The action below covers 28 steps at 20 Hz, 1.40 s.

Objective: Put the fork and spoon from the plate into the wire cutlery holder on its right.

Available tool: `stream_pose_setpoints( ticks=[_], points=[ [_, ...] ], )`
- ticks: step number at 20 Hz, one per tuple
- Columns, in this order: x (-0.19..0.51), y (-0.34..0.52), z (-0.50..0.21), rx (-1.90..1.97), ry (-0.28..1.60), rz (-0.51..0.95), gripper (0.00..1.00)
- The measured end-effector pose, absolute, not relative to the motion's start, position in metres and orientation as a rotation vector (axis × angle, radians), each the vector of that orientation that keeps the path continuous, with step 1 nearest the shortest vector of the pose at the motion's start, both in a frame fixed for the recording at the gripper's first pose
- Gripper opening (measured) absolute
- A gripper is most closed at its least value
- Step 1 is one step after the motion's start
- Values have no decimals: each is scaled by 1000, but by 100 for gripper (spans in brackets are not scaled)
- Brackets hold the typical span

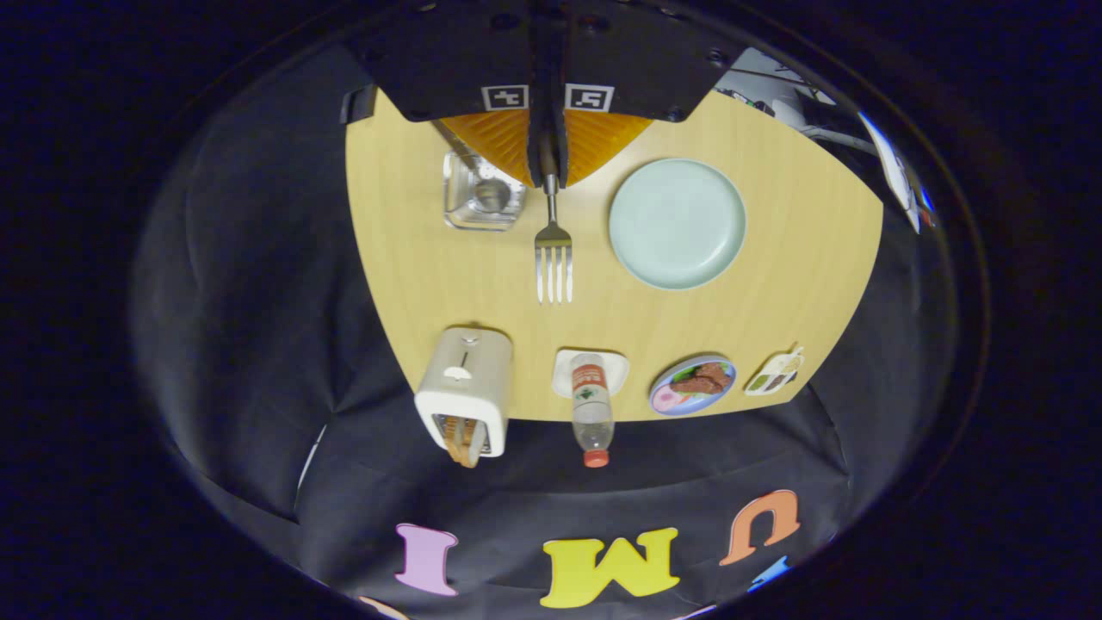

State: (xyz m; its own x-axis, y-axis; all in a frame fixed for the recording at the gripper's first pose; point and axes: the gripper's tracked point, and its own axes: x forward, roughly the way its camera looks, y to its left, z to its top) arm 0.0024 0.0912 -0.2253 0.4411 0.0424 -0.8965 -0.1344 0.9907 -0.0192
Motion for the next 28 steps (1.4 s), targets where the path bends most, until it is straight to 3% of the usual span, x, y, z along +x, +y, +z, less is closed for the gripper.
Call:
stream_pose_setpoints(
  ticks=[10, 20, 28],
  points=[
    [-7, 34, -260, -78, 1265, 113, 2],
    [-13, 32, -273, -51, 1310, 131, 8],
    [-6, 45, -268, -23, 1280, 132, 7]
  ],
)
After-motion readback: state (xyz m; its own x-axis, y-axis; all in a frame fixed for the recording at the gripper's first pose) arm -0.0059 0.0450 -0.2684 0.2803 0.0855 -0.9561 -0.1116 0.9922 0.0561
